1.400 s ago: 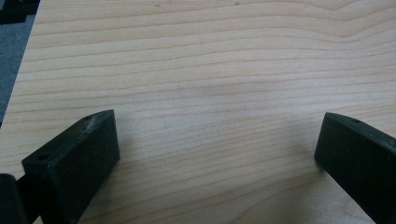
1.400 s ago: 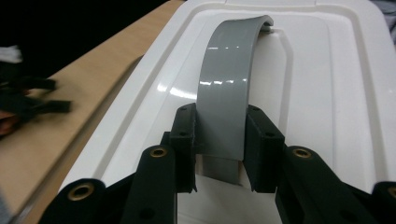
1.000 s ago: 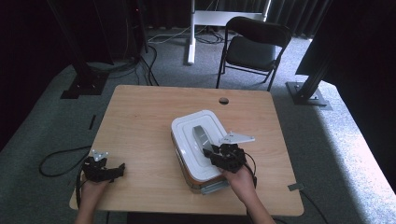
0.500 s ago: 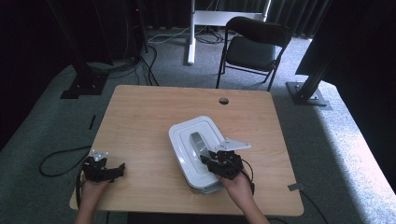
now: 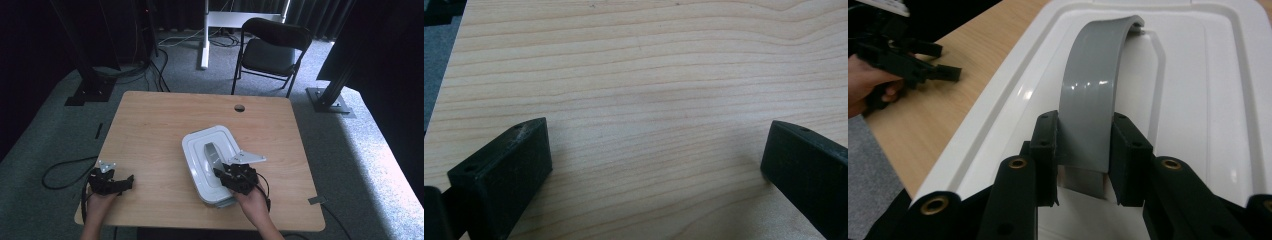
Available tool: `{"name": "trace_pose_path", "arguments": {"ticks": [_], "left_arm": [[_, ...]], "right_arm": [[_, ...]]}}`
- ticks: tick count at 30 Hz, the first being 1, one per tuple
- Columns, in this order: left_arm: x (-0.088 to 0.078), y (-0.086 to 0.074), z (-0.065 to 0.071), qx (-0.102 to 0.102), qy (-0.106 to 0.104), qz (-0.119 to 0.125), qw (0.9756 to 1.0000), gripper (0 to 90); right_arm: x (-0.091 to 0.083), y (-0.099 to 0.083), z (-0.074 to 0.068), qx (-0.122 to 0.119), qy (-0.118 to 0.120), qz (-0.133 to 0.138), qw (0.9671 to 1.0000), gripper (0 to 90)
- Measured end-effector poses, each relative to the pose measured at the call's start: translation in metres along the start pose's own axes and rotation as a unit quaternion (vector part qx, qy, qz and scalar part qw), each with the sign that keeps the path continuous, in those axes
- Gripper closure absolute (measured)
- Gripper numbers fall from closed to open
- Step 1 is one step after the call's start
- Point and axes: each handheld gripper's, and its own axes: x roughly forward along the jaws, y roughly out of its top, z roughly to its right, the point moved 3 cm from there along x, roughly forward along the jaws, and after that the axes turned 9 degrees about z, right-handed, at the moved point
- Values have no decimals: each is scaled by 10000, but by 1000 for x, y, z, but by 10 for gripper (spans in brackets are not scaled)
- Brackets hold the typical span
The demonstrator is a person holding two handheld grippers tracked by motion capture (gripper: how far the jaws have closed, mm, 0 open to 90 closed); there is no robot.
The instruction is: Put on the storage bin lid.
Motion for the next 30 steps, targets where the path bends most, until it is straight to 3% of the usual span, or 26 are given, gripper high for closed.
{"name": "trace_pose_path", "arguments": {"ticks": [5, 8, 15, 17, 24, 26, 30], "left_arm": [[0, 0, 0, -1, -1, 0, 10000, 3], [0, 0, 0, 0, -1, -1, 10000, 3], [0, 0, 1, -21, 21, 4, 10000, 2], [1, 1, 1, -14, 22, 4, 10000, 2], [1, 2, 7, 79, 27, 8, 10000, 3], [1, 3, 10, 186, 27, 18, 9998, 3], [0, 7, 14, 95, -80, 99, 9999, 3]], "right_arm": [[2, 1, 3, 32, 6, -13, 10000, 671], [1, 3, 2, 72, 204, 48, 9998, 491], [-3, 6, 13, 148, 231, 279, 9992, 209], [-3, 4, 15, 21, 207, 265, 9994, 126], [-12, 7, 20, -83, 165, 578, 9982, 126], [-18, 9, 29, -130, 53, 626, 9979, 127], [-26, 13, 48, -204, -170, 788, 9965, 127]]}}
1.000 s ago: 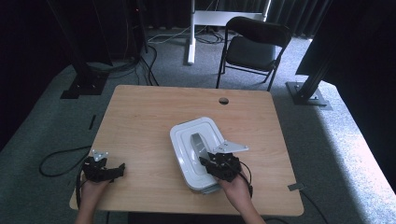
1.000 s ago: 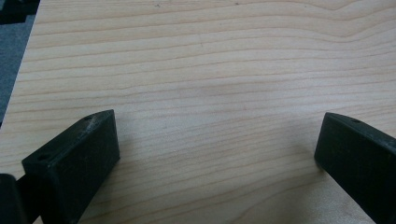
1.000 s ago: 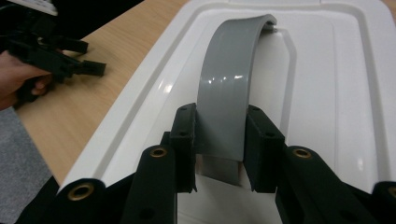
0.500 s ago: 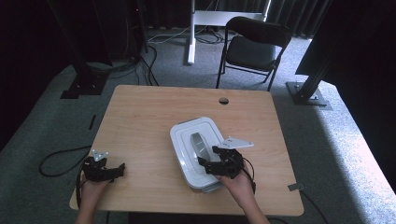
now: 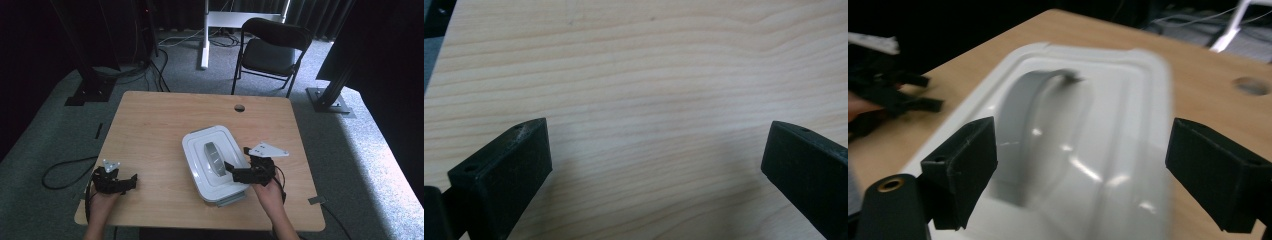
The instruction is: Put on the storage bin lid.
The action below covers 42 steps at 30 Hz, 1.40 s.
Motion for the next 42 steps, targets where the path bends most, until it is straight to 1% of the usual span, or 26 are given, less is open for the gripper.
{"name": "trace_pose_path", "arguments": {"ticks": [2, 4, 5, 6, 7, 9, 10, 11, 13, 14, 16, 18, 20, 22, 23, 24, 26, 29, 30, 32, 35, 38, 40, 42], "left_arm": [[0, 0, 1, 32, 2, -17, 10000, 3], [0, 1, 2, 10, -24, 8, 10000, 3], [0, 1, 2, 10, -24, 8, 10000, 3], [-1, 2, 3, 32, -36, 30, 10000, 3], [-1, 3, 5, 60, -46, 38, 10000, 3], [0, 4, 7, 78, -84, 49, 9999, 3], [1, 5, 9, 108, -99, 48, 9999, 3], [2, 6, 11, 139, -119, 45, 9998, 3], [4, 9, 15, 190, -159, 44, 9997, 3], [4, 10, 17, 213, -185, 47, 9996, 2], [6, 13, 22, 249, -234, 67, 9994, 3], [7, 15, 28, 291, -313, 89, 9990, 3], [7, 17, 33, 335, -459, 136, 9983, 3], [8, 19, 38, 323, -575, 163, 9977, 3], [8, 19, 38, 323, -575, 163, 9977, 3], [8, 21, 43, 320, -661, 208, 9971, 3], [9, 25, 49, 371, -689, 246, 9966, 3], [10, 30, 58, 411, -740, 320, 9959, 3], [10, 31, 60, 402, -740, 381, 9957, 3], [11, 34, 65, 375, -768, 454, 9953, 3], [12, 38, 72, 449, -832, 473, 9944, 3], [14, 43, 80, 489, -919, 466, 9935, 3], [15, 46, 87, 511, -1005, 481, 9925, 3], [16, 50, 95, 572, -1073, 496, 9913, 3]], "right_arm": [[-2, 2, 16, -34, -154, 52, 9999, 126], [-5, 2, 32, 70, -341, 167, 9993, 126], [-5, 2, 32, 70, -341, 167, 9993, 126], [-5, 1, 38, 89, -425, 199, 9989, 126], [-4, -4, 62, 120, -773, 305, 9965, 127], [0, -10, 80, 140, -1022, 244, 9944, 127], [1, -13, 87, 156, -1097, 215, 9936, 127], [3, -18, 96, 251, -1179, 143, 9926, 127], [6, -26, 108, 387, -1252, 86, 9913, 129], [9, -32, 114, 467, -1278, 1, 9907, 129], [13, -40, 120, 528, -1324, -72, 9898, 130], [18, -50, 124, 593, -1265, -191, 9900, 130], [23, -60, 127, 695, -1234, -310, 9894, 131], [25, -66, 128, 757, -1182, -344, 9895, 130], [25, -66, 128, 757, -1182, -344, 9895, 130], [27, -70, 128, 767, -1190, -367, 9892, 130], [31, -78, 124, 738, -1140, -479, 9896, 130], [36, -86, 118, 698, -950, -628, 9910, 130], [38, -89, 117, 688, -938, -665, 9910, 130], [40, -92, 114, 676, -897, -688, 9913, 130], [42, -96, 110, 738, -708, -712, 9922, 130], [43, -98, 107, 721, -540, -758, 9930, 130], [43, -98, 105, 691, -495, -748, 9936, 130], [43, -99, 103, 685, -384, -747, 9941, 130]]}}
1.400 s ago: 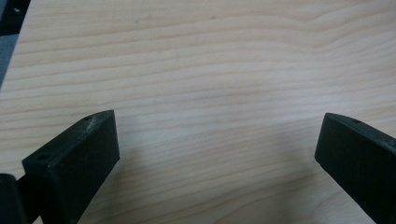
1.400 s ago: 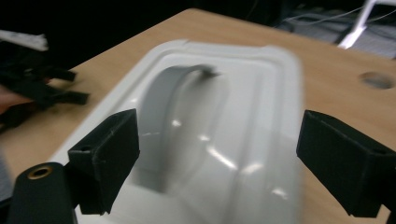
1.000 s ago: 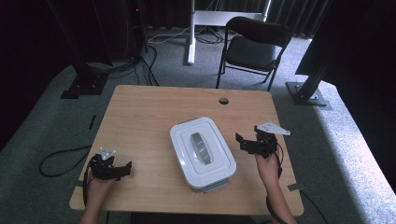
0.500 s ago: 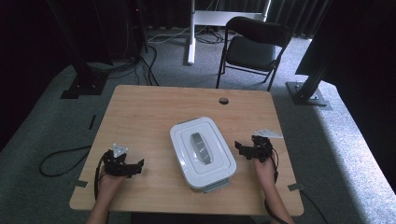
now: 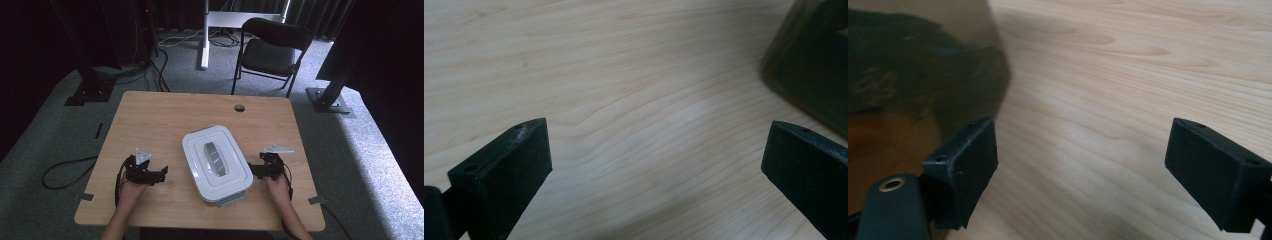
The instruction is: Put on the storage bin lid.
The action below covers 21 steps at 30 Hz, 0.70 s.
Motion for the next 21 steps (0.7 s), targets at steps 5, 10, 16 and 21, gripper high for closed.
{"name": "trace_pose_path", "arguments": {"ticks": [5, 10, 16, 21], "left_arm": [[8, 8, 17, 181, -224, -40, 9996, 3], [12, 13, 30, 295, -372, -37, 9989, 2], [14, 14, 35, 382, -488, -67, 9981, 3], [16, 13, 34, 454, -448, -102, 9979, 2]], "right_arm": [[-1, -1, -7, -120, 287, -19, 9995, 129], [0, -2, -19, -233, 560, -63, 9981, 147], [-1, -5, -22, -139, 787, -55, 9968, 161], [1, -9, -34, -268, 1215, -188, 9921, 161]]}}
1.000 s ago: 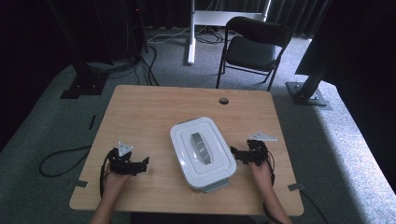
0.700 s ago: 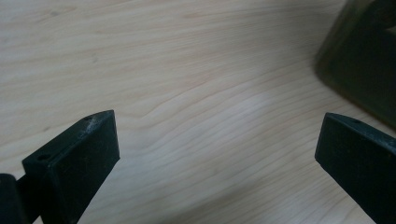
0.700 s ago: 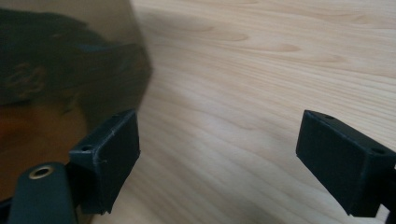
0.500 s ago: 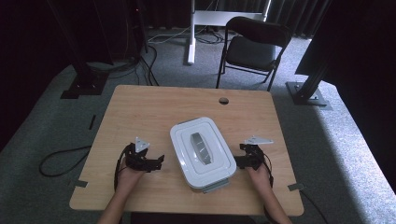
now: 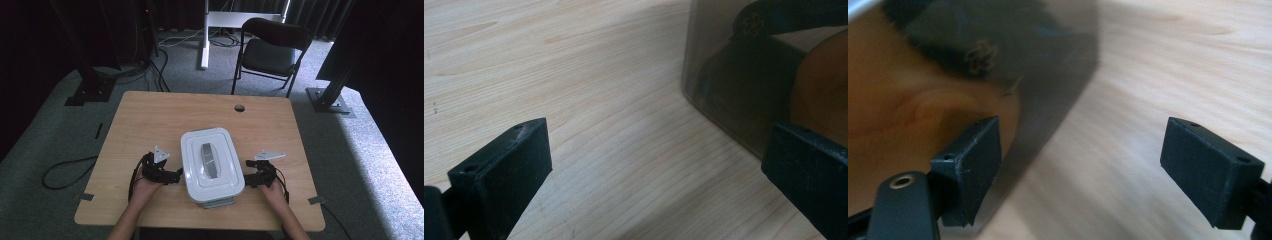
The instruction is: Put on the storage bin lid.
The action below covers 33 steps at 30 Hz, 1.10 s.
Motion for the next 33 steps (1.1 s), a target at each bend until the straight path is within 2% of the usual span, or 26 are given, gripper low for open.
{"name": "trace_pose_path", "arguments": {"ticks": [3, 4, 10, 12, 20, 22, 26, 33], "left_arm": [[1, -1, 0, 38, -20, -24, 10000, 2], [2, -2, 0, 81, 56, -55, 9999, 3], [5, -1, -2, 175, 224, -85, 9996, 3], [7, 0, -2, 187, 210, -83, 9996, 3], [14, 4, 3, 151, 139, -60, 9998, 27], [17, 7, 6, 160, 134, -42, 9998, 27], [22, 9, 9, 134, 102, -26, 9999, 27], [29, 14, 14, 172, 98, -87, 9998, 26]], "right_arm": [[4, 0, -10, -146, 314, -86, 9994, 160], [6, 0, -14, -172, 370, -127, 9991, 159], [10, 3, -22, -303, 306, -145, 9990, 159], [9, 5, -22, -323, 288, -71, 9990, 159], [3, 12, -16, -239, 226, 32, 9995, 160], [1, 12, -10, -173, 237, 44, 9996, 160], [1, 16, -2, -198, 181, -33, 9996, 160], [1, 23, 12, -143, 56, -2, 9999, 160]]}}
